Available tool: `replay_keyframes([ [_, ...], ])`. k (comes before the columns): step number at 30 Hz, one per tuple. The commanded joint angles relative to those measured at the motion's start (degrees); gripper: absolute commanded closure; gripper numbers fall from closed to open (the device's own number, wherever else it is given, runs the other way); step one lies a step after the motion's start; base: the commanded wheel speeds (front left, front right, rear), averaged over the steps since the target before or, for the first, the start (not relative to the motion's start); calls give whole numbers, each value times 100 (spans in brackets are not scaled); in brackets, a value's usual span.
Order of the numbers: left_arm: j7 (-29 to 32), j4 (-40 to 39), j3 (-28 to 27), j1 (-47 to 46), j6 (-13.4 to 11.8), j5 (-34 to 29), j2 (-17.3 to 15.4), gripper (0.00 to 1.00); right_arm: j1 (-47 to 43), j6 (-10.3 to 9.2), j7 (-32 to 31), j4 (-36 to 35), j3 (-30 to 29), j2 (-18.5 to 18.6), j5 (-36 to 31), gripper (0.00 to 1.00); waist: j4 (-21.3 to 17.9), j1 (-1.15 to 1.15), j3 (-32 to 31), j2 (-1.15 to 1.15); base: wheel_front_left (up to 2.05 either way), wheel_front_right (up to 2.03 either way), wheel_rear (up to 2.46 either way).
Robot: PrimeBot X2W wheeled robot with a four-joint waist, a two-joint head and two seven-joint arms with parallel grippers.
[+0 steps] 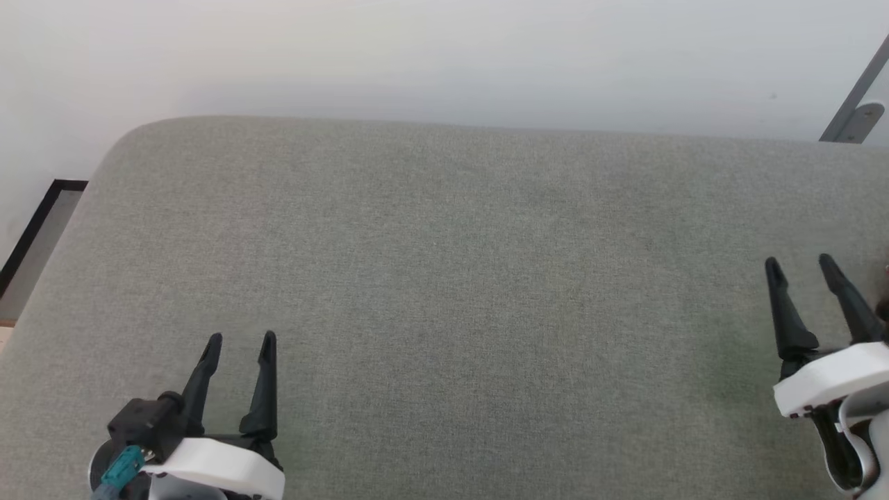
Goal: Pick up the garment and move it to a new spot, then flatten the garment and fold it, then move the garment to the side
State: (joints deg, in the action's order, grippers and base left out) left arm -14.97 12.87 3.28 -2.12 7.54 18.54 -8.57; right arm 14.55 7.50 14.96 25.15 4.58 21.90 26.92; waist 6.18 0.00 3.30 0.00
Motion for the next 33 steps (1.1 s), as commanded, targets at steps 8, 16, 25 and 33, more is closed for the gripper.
replay_keyframes([
  [8,-30,-519,-187,388,-14,-177,19,0,-576,-2,-23,-786,-444,-116,-100,0,13,0,-59,0,0,0,0],
  [16,-30,-945,-417,675,-13,-234,123,0,-1021,-2,-227,-1388,-844,-290,-237,0,-6,0,10,0,0,0,0],
  [25,-30,-1016,-488,746,-13,-292,169,0,-1236,-2,-440,-1756,-1123,-502,-330,0,-24,0,26,0,0,0,0],
  [33,-30,-1004,-479,717,-13,-277,188,0,-1269,-2,-503,-1861,-1120,-579,-325,0,-28,0,9,0,0,0,0],
])
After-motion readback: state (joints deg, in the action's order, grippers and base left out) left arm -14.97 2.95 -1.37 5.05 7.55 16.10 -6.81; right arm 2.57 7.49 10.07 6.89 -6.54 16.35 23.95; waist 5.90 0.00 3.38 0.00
